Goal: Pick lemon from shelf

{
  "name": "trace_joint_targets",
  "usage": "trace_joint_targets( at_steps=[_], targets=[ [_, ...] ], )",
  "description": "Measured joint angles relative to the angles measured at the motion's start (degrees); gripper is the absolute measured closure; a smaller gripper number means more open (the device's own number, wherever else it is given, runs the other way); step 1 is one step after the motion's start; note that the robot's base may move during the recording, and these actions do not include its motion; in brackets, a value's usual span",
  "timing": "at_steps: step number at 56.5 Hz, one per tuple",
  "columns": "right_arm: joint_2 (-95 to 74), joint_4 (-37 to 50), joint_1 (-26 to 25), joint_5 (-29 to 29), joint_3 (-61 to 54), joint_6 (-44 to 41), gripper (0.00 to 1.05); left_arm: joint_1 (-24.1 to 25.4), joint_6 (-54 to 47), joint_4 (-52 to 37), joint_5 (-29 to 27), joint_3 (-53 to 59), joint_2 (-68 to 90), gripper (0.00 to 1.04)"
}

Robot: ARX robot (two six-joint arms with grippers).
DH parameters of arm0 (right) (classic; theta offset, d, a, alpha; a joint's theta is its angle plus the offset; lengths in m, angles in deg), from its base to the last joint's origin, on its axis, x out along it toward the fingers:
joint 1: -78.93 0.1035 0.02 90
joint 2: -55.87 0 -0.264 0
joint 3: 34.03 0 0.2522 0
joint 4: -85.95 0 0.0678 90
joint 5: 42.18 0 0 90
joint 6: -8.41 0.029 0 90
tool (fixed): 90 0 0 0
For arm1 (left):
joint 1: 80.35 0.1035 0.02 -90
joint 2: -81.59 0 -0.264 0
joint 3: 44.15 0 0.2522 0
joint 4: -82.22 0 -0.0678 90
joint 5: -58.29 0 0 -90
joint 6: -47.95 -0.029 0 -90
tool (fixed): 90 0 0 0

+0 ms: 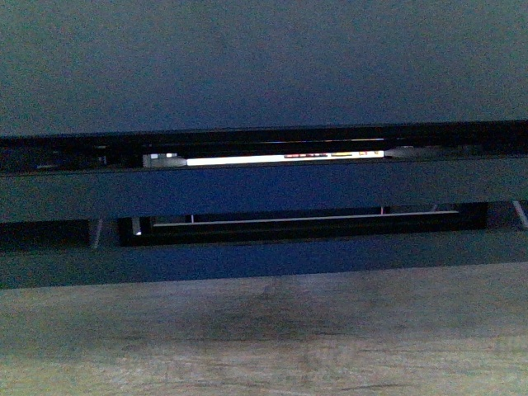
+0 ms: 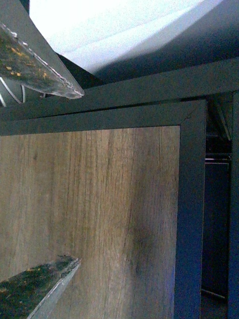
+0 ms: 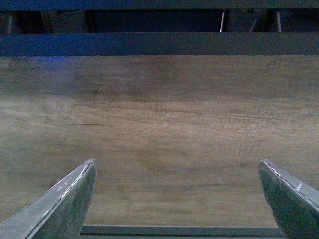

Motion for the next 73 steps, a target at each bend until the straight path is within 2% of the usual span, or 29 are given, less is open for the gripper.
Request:
trace_joint_targets(
  at_steps=[73],
  targets=[
    [-0.02, 0.00, 0.00, 0.02, 0.00, 0.00, 0.07, 0.00, 0.00, 0.00, -0.02, 0.00, 0.00, 0.08]
  ],
)
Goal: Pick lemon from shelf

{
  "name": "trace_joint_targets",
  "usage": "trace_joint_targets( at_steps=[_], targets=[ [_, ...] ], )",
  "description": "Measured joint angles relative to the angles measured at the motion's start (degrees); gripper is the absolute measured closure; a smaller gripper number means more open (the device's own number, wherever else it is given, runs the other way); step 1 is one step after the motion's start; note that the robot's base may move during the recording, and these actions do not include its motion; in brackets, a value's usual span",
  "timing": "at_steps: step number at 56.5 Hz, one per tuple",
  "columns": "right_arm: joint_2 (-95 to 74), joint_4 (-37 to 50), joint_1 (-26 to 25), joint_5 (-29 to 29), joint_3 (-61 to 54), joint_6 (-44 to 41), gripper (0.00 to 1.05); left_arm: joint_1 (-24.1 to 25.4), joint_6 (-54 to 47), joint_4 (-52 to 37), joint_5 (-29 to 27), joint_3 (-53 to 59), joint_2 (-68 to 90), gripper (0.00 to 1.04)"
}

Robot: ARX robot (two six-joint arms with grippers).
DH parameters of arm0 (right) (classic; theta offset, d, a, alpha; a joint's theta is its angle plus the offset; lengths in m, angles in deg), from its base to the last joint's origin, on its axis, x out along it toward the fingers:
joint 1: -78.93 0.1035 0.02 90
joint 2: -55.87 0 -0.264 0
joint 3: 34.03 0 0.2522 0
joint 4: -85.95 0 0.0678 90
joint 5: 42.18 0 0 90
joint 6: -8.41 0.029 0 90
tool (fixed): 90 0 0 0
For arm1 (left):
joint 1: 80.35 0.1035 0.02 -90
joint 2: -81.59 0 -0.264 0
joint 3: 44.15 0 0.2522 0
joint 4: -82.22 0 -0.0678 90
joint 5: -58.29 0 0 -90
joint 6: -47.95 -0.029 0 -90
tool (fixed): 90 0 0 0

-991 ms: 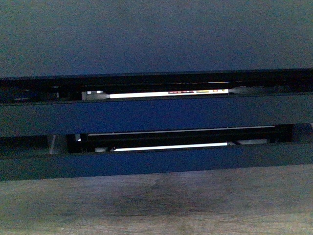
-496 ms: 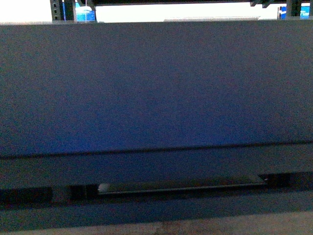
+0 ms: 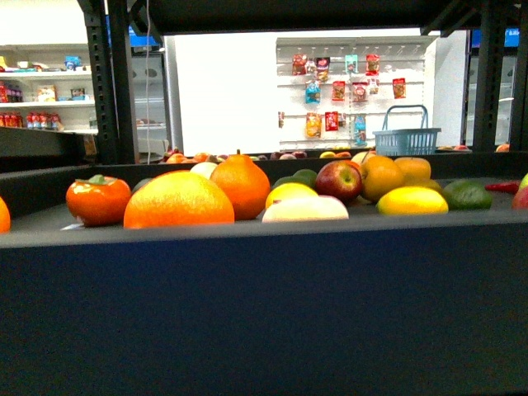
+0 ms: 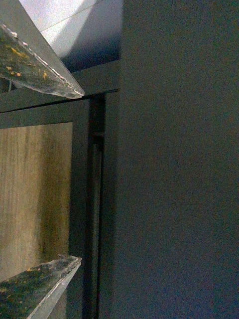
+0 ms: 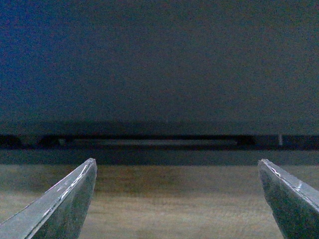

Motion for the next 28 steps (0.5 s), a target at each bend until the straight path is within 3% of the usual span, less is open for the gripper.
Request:
trace_joint_targets(
  at_steps=[28],
  targets=[
    [0.00, 0.00, 0.00, -0.04, 0.00, 0.00, 0.07, 0.00, 0.00, 0.00, 0.04, 0.00, 0.00, 0.08]
  ],
)
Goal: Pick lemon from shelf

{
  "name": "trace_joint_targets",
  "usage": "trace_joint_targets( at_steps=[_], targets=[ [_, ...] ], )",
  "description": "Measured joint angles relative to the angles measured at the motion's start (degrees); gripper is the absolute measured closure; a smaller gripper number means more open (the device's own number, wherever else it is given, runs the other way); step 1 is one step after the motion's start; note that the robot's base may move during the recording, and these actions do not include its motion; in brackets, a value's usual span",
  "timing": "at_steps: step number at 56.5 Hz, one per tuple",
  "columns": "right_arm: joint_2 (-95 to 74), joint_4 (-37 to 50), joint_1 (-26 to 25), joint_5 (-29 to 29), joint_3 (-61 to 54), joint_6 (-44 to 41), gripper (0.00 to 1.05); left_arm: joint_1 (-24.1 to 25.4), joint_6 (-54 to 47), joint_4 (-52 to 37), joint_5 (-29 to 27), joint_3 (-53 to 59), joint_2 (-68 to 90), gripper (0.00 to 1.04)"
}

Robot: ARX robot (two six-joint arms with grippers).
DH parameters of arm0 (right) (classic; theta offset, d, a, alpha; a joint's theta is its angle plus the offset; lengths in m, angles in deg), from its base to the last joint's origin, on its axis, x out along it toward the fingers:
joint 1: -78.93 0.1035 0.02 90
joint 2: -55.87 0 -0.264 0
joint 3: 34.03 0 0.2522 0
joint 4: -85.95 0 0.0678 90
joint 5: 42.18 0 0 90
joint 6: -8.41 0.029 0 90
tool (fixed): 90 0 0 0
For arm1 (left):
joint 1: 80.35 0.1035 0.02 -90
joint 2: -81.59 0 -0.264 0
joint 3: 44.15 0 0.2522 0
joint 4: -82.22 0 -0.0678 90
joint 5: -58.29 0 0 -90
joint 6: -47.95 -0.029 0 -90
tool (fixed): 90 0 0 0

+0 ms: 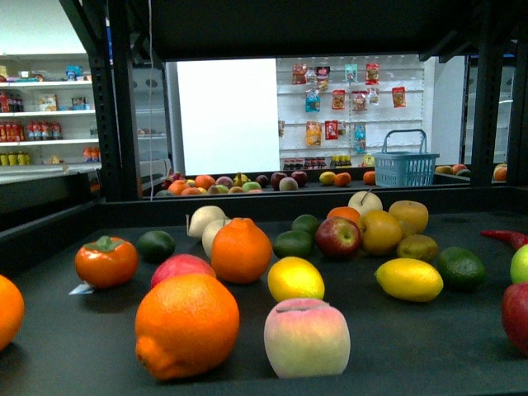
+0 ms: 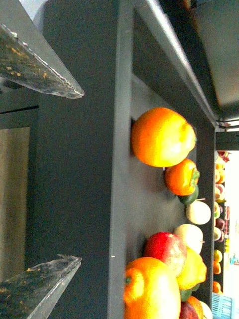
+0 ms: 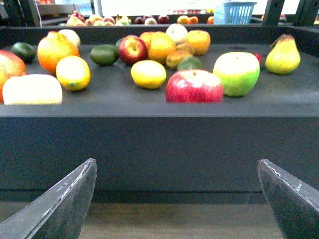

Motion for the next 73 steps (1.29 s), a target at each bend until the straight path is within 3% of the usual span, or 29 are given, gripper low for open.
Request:
trace_joint_targets(
  at_steps=[73],
  targets=[
    [0.00, 0.00, 0.00, 0.02, 0.00, 0.00, 0.07, 0.00, 0.00, 0.00, 0.00, 0.00, 0.00, 0.08]
  ],
)
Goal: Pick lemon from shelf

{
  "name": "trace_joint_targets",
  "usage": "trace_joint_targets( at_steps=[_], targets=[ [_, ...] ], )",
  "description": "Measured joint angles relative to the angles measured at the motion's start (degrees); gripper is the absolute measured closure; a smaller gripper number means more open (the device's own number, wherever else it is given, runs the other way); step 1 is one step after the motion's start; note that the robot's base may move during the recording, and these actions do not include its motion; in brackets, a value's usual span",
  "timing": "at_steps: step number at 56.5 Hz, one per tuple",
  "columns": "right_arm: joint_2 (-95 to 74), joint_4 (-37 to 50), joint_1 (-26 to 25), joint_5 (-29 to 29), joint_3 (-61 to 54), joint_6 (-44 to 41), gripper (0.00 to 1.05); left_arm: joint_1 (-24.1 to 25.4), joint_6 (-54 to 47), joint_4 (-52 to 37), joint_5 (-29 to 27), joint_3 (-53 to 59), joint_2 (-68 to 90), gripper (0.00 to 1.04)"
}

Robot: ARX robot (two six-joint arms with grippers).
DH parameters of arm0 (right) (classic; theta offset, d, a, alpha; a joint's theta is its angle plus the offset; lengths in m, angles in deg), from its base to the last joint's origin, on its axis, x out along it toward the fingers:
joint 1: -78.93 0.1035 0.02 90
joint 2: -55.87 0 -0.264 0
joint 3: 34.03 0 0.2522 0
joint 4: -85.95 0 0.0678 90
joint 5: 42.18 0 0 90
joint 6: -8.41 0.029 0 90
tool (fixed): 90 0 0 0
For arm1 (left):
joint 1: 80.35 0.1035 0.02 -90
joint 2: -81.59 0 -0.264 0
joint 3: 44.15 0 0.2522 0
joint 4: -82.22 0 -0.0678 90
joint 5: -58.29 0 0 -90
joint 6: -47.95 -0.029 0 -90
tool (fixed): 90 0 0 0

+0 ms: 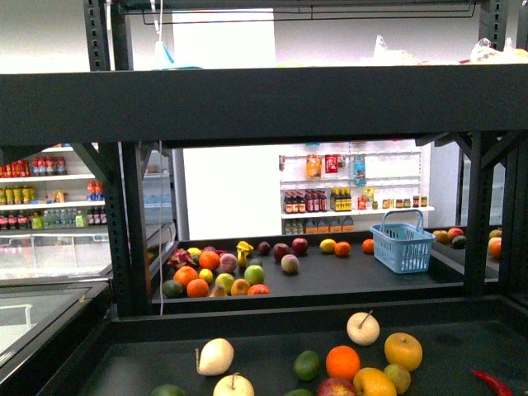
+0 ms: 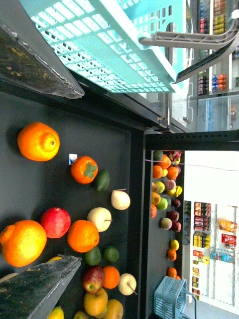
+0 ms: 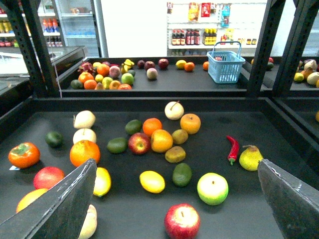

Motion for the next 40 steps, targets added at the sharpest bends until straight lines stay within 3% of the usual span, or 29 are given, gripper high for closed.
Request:
trace_joint_targets(
  at_steps=[15, 22, 32, 40],
  targets=[
    [0.00, 0.00, 0.00, 0.00, 0.00, 0.00, 0.07, -0.02, 0.26, 0.09, -0.09, 0.00, 0.07, 0.08],
    [0.02, 0.00, 0.00, -0.04, 0.00, 0.00, 0.07, 3.28, 15.65, 12.17, 3.61, -6.10, 10.58, 0.08],
    [0.00, 0.00, 0.00, -0.02, 0.00, 0.00, 0.07, 17.88, 40.26, 6.78, 19.69, -19.69, 29.51, 0.08],
    [0.00, 0.00, 0.00, -0.02, 0.00, 0.00, 0.07, 28.76, 52.15, 1.60, 26.34, -31.10, 45.13, 0.08]
  ],
)
